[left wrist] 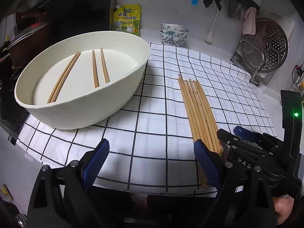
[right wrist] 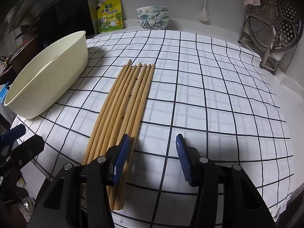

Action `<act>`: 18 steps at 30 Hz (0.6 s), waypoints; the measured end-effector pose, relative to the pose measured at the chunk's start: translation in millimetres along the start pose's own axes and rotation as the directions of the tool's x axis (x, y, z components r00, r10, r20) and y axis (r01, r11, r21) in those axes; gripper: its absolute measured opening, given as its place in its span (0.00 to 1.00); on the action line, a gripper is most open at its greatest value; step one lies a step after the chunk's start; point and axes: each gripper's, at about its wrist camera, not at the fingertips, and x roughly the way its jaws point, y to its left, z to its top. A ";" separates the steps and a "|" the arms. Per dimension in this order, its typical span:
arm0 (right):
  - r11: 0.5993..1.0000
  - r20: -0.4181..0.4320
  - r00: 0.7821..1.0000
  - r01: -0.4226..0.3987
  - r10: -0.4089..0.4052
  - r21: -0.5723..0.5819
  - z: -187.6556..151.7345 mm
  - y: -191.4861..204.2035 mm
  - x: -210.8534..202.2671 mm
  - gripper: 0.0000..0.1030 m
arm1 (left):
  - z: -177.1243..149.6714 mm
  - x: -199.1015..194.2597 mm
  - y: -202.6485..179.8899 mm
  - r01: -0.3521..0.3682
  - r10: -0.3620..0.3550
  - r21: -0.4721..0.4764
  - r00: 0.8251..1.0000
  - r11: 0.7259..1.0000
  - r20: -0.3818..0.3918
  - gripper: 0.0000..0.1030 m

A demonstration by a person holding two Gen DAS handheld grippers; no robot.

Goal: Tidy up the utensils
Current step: 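Position the right tool over a separated chopstick while the left tool hovers over the row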

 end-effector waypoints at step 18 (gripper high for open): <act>0.999 -0.009 0.999 0.044 -0.044 0.011 -4.0 -31.7 2.4 0.47 | -1.0 26.5 -17.0 0.012 -0.011 0.017 0.998 1.000 -0.060 0.86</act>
